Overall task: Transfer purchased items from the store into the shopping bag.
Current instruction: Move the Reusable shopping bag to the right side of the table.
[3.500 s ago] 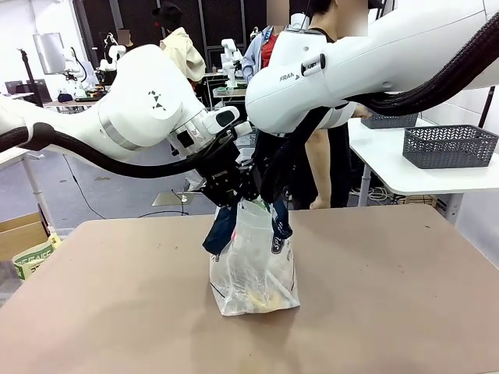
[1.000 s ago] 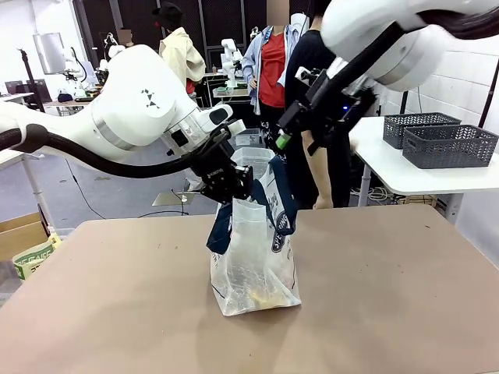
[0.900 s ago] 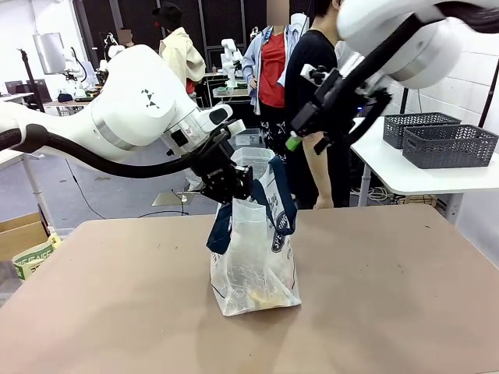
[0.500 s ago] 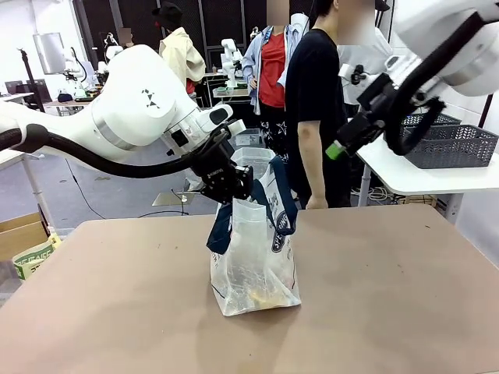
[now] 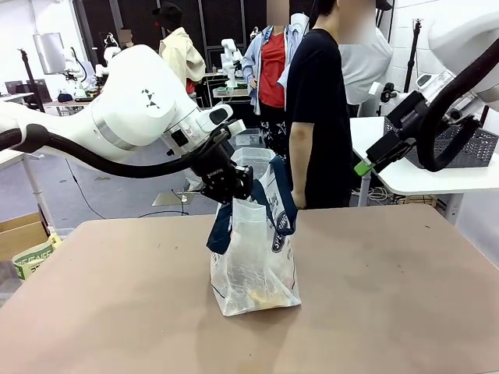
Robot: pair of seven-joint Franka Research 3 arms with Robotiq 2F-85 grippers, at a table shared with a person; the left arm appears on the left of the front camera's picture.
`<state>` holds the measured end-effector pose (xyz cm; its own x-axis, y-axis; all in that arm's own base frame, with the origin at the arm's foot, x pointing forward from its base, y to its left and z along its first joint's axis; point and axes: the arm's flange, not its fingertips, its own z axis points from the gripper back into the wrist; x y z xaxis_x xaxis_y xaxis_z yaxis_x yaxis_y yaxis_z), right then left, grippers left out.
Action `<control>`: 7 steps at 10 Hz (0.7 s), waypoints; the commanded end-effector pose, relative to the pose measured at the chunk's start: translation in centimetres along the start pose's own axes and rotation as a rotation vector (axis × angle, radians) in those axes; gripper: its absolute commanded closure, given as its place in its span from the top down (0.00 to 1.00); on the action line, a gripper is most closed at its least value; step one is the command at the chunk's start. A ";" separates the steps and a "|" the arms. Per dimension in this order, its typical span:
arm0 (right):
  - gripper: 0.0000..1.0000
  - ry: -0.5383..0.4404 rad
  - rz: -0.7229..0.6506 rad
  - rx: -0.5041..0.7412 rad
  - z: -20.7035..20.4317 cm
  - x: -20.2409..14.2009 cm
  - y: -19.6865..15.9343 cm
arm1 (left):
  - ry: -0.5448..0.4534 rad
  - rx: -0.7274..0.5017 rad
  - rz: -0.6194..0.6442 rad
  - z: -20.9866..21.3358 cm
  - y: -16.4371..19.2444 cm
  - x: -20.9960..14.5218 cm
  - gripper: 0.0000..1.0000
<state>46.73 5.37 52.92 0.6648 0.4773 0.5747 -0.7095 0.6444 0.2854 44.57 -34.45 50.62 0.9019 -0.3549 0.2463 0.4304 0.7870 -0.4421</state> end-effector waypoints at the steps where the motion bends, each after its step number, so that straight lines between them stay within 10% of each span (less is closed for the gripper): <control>1: 1.00 -0.008 0.011 0.007 -0.2 0.7 0.5 | -0.002 -0.002 0.002 0.2 -0.1 0.0 0.00; 7: 1.00 -0.008 0.011 0.007 -0.2 0.7 0.5 | 0.000 0.000 0.000 0.0 0.0 0.0 0.00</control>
<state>46.72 5.94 53.18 0.6565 0.4855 0.5773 -0.7178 0.6373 0.2804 44.58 -34.45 50.59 0.9020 -0.3550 0.2457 0.4302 0.7871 -0.4421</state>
